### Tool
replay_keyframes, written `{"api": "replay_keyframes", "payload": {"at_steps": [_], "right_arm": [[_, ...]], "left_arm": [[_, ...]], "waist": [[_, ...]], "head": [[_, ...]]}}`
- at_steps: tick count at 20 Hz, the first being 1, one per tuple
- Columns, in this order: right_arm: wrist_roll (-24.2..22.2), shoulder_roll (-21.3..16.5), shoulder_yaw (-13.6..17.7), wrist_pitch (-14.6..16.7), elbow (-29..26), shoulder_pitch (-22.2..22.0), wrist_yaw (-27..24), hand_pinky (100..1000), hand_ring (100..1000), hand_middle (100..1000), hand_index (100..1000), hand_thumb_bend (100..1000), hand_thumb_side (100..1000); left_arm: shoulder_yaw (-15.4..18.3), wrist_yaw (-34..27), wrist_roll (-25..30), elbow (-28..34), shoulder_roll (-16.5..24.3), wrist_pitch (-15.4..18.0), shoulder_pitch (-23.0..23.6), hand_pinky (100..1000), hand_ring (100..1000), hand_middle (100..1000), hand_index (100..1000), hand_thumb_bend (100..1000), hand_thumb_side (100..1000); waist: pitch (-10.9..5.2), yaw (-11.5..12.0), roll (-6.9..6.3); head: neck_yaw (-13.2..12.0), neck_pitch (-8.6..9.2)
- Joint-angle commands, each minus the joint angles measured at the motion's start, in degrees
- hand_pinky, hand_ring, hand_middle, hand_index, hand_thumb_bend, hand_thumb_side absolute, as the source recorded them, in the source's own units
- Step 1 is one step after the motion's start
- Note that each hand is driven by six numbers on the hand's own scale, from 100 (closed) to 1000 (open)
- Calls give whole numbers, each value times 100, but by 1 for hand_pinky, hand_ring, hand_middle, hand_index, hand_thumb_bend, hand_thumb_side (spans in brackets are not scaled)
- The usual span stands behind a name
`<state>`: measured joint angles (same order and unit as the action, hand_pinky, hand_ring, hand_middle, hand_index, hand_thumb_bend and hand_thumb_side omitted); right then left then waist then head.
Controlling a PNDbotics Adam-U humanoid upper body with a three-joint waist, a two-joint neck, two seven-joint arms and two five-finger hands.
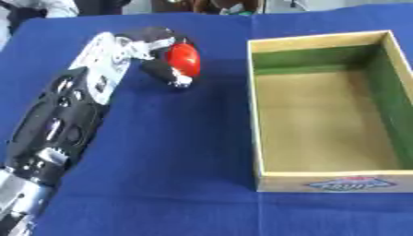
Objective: Pick up objects on the table and place them in the box.
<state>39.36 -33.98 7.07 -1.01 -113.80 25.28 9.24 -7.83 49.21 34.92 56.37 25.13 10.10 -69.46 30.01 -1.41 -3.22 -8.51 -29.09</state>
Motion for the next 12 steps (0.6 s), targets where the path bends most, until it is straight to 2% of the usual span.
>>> {"api": "replay_keyframes", "payload": {"at_steps": [1, 4, 7, 9, 10, 11, 12], "right_arm": [[23, -74, 54, 8, -79, 59, -24, 708, 711, 761, 745, 100, 811], [28, -67, 57, 4, -79, 56, -25, 709, 712, 762, 745, 100, 811], [37, -51, 61, -10, -79, 49, -26, 709, 712, 762, 745, 100, 811], [41, -48, 61, -14, -79, 43, -26, 709, 712, 762, 745, 100, 810], [41, -48, 60, -13, -79, 41, -26, 709, 712, 762, 745, 100, 810], [44, -49, 62, -9, -79, 43, -25, 708, 713, 762, 745, 100, 808], [50, -50, 64, -3, -79, 48, -25, 708, 713, 762, 745, 100, 808]], "left_arm": [[38, -16, 128, 7, 87, -40, -108, 319, 566, 790, 982, 478, 597], [38, -85, 177, 14, 79, -74, -108, 314, 558, 778, 977, 450, 589], [46, -177, 73, 50, 60, -103, -107, 293, 527, 697, 942, 429, 596], [38, -194, -14, 59, 55, -132, -105, 266, 497, 644, 910, 372, 588], [32, -195, -51, 60, 54, -147, -104, 266, 497, 644, 910, 372, 588], [29, -194, -82, 57, 52, -163, -103, 231, 474, 637, 881, 284, 556], [26, -189, -112, 50, 50, -188, -101, 224, 472, 636, 877, 265, 548]], "waist": [[-130, 5, 34], [-128, 11, 37], [-124, 9, 40], [-123, 6, 43], [-124, 6, 45], [-125, 6, 46], [-126, 6, 48]], "head": [[-18, 44], [-18, 42], [-21, 51], [-22, 51], [-22, 49], [-22, 48], [-21, 48]]}}
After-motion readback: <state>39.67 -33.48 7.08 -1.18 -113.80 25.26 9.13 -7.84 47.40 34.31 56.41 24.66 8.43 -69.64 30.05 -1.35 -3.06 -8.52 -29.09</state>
